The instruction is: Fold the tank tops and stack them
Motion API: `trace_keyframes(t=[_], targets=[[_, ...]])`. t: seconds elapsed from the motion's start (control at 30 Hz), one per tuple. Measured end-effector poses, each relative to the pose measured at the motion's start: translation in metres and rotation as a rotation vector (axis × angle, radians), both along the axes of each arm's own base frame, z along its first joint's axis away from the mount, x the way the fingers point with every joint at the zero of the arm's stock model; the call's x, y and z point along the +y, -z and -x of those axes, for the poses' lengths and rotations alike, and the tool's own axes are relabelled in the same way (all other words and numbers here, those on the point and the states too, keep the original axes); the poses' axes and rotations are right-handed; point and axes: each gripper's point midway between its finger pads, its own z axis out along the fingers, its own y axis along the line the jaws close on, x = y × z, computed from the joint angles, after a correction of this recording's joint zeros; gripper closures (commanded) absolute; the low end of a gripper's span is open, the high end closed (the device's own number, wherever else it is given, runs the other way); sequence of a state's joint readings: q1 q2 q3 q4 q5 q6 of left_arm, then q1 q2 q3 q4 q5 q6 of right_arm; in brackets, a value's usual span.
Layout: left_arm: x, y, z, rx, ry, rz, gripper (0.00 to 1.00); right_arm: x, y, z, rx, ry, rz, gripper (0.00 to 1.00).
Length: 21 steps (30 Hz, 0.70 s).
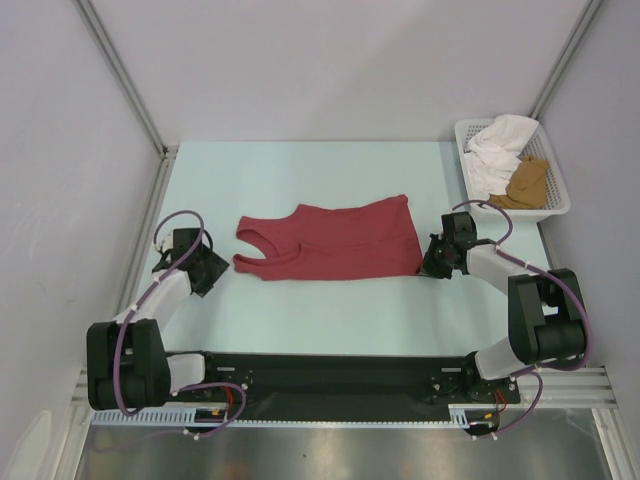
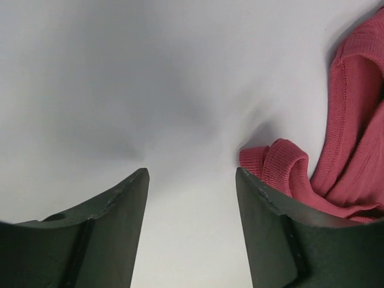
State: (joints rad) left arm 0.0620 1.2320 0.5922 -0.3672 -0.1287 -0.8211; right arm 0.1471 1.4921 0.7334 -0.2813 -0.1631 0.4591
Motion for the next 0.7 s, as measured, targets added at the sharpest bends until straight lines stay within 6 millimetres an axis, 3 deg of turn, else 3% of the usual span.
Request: trace_keyframes(t=[0.17,0.3,0.47,0.63,0.7], targets=[[-0.001,-0.002,-0.002,-0.035,-0.006,0.017,0.53,0.0,0.0,0.0,0.0,0.0,0.0,1.0],[-0.012,0.001,-0.007,-0.066,0.035,0.07,0.82,0.0,0.0,0.0,0.0,0.0,-0.001,1.0],[-0.027,0.009,-0.016,-0.071,0.096,0.136,0.76,0.0,0.0,0.0,0.0,0.0,-0.002,1.0],[-0.035,0.013,-0.019,-0.07,0.126,0.176,0.55,0.0,0.0,0.0,0.0,-0.001,-0.002,1.0],[-0.037,0.011,-0.02,-0.08,0.137,0.183,0.52,0.0,0.0,0.0,0.0,-0.001,-0.002,1.0]])
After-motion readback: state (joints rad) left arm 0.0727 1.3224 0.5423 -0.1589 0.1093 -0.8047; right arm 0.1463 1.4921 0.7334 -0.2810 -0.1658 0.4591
